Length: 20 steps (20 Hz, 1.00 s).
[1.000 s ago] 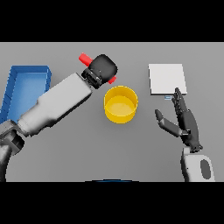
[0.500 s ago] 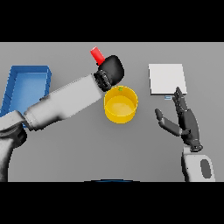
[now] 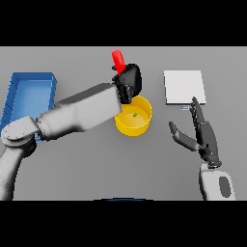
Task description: Pick up the red beaker and tilt it to pour out 1 green nut into yellow bowl. Pick up the yellow bowl and place it on the metallic measuring scale.
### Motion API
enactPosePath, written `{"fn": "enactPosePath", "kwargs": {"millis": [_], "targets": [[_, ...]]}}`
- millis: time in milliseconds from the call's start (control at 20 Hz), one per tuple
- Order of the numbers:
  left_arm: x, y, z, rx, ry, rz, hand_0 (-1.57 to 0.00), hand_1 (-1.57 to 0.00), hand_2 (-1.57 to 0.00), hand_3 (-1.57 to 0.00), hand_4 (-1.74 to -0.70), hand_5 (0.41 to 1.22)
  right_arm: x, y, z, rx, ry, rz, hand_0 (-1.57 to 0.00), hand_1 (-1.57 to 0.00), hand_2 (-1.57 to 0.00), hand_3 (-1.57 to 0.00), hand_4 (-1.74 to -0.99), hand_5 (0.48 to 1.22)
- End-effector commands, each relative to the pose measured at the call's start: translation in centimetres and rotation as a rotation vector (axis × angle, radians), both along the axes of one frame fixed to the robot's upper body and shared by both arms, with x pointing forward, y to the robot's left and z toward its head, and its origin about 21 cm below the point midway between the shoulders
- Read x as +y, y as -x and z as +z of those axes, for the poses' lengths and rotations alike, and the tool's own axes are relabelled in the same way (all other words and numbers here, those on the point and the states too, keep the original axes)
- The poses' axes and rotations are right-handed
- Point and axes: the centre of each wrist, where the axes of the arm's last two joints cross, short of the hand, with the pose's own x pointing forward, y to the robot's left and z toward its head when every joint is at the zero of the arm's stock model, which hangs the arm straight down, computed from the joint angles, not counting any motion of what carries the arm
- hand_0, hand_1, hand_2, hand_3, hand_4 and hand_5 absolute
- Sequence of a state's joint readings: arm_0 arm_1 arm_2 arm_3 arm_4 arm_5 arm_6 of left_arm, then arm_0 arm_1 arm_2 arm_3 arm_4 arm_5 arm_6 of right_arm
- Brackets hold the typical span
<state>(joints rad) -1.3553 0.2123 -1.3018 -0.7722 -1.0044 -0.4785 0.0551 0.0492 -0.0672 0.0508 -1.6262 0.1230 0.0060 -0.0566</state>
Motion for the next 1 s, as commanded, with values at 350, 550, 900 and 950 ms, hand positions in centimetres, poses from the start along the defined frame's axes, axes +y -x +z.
{"fn": "enactPosePath", "kwargs": {"millis": [350, 550, 900, 950], "targets": [[-0.6, -0.9, 2.7, -0.095, -0.030, -0.019, -1.57, -1.57, -1.57, -1.57, -1.74, 1.189, -0.5, -0.2, 0.2, 0.005, 0.004, -0.004, 0.00, 0.00, 0.00, 0.00, -1.226, 0.587], [0.0, -2.4, 7.7, -0.173, 0.085, -0.035, -1.57, -1.27, -1.25, -1.57, -1.64, 1.189, -0.4, -0.3, 0.5, -0.023, 0.000, 0.014, 0.00, 0.00, 0.00, 0.00, -1.222, 0.609], [4.0, -5.8, 20.6, -0.372, 0.366, 0.164, -1.57, -1.51, -1.50, -1.45, -1.54, 1.214, -0.3, -0.3, 0.3, -0.024, -0.015, 0.038, 0.00, 0.00, 0.00, 0.00, -1.274, 0.642], [5.8, -6.5, 21.9, -0.367, 0.459, 0.247, -1.57, -1.52, -1.52, -1.48, -1.58, 1.216, -0.2, -0.3, 0.4, -0.025, -0.011, 0.045, 0.00, 0.00, 0.00, 0.00, -1.281, 0.644]]}}
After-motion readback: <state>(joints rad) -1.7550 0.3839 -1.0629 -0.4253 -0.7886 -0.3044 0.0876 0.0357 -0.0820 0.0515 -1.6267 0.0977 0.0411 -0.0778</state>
